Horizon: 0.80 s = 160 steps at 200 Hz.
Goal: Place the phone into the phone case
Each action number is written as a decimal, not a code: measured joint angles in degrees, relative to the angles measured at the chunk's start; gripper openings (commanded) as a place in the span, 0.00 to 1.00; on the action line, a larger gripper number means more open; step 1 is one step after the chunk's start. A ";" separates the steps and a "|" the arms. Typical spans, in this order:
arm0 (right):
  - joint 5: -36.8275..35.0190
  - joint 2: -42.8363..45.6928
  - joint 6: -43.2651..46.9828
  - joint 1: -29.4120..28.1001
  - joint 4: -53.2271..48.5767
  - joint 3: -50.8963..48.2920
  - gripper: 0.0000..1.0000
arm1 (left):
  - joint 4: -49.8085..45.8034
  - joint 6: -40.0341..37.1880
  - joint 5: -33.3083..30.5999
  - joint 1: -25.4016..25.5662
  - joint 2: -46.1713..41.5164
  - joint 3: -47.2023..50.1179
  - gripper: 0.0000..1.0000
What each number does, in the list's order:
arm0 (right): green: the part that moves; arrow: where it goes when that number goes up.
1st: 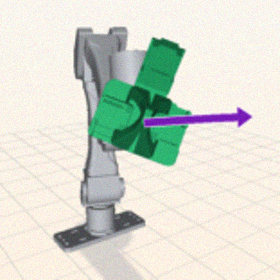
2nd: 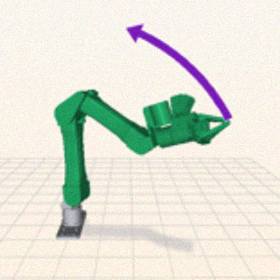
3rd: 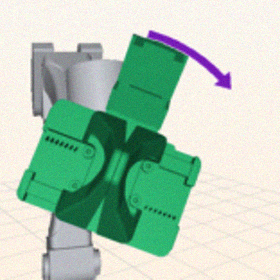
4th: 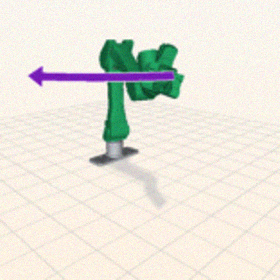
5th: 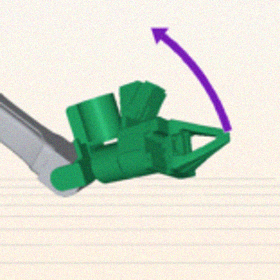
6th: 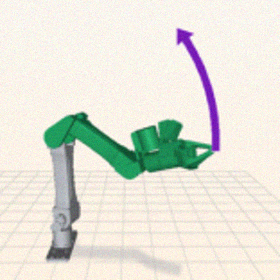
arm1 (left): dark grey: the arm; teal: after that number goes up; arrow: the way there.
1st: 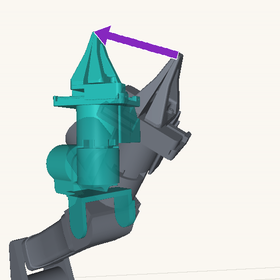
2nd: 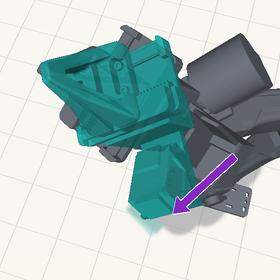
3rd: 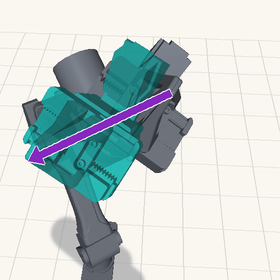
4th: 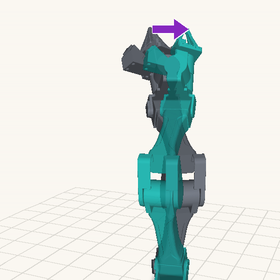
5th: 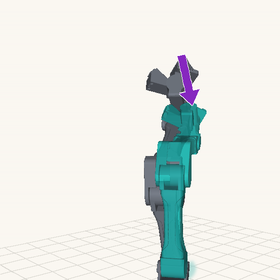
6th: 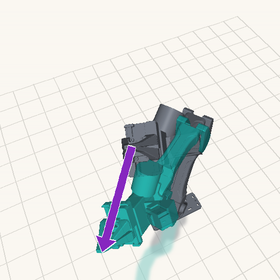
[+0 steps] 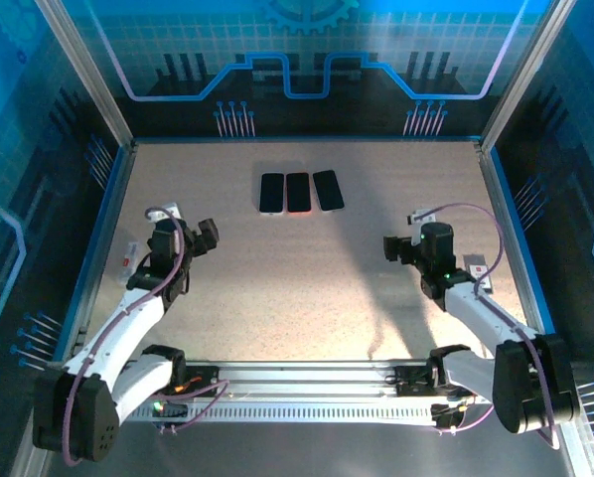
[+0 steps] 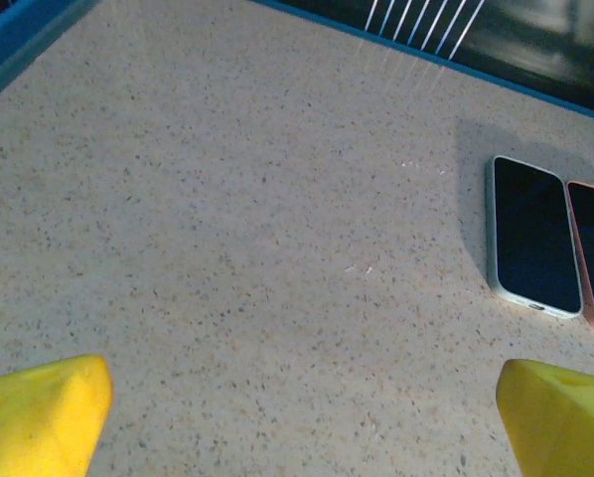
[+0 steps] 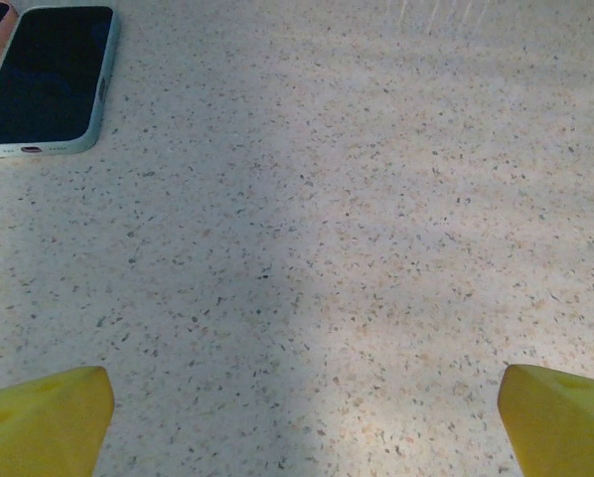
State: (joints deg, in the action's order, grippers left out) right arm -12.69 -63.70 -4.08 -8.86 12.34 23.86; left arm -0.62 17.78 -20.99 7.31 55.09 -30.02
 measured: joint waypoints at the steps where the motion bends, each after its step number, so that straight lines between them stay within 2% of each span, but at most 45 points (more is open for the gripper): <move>1: 0.00 -0.09 0.09 0.00 0.44 -0.22 1.00 | 0.20 -0.09 -0.07 -0.02 0.00 0.11 0.99; 45: 0.22 -9.53 2.75 0.33 20.48 -5.01 1.00 | 14.16 -5.38 -2.80 -1.77 3.30 6.97 0.99; 71: 1.22 -13.64 4.28 0.42 27.19 -5.01 1.00 | 23.39 -7.82 -2.56 -3.23 9.44 9.38 0.99; 106: 3.26 -21.53 5.18 1.88 38.69 -5.16 1.00 | 36.26 -11.47 0.94 -4.42 20.15 9.86 0.99; 144: 7.50 -24.44 4.94 4.72 38.62 -3.87 1.00 | 48.85 -13.81 6.62 -6.14 31.65 9.97 0.99; 160: 8.90 -24.44 4.70 5.60 38.32 -2.45 1.00 | 50.40 -13.92 8.70 -6.62 33.55 10.16 1.00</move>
State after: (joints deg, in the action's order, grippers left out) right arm -3.79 -88.14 0.62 -3.27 50.65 21.41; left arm 49.78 3.86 -12.29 0.69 88.64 -19.86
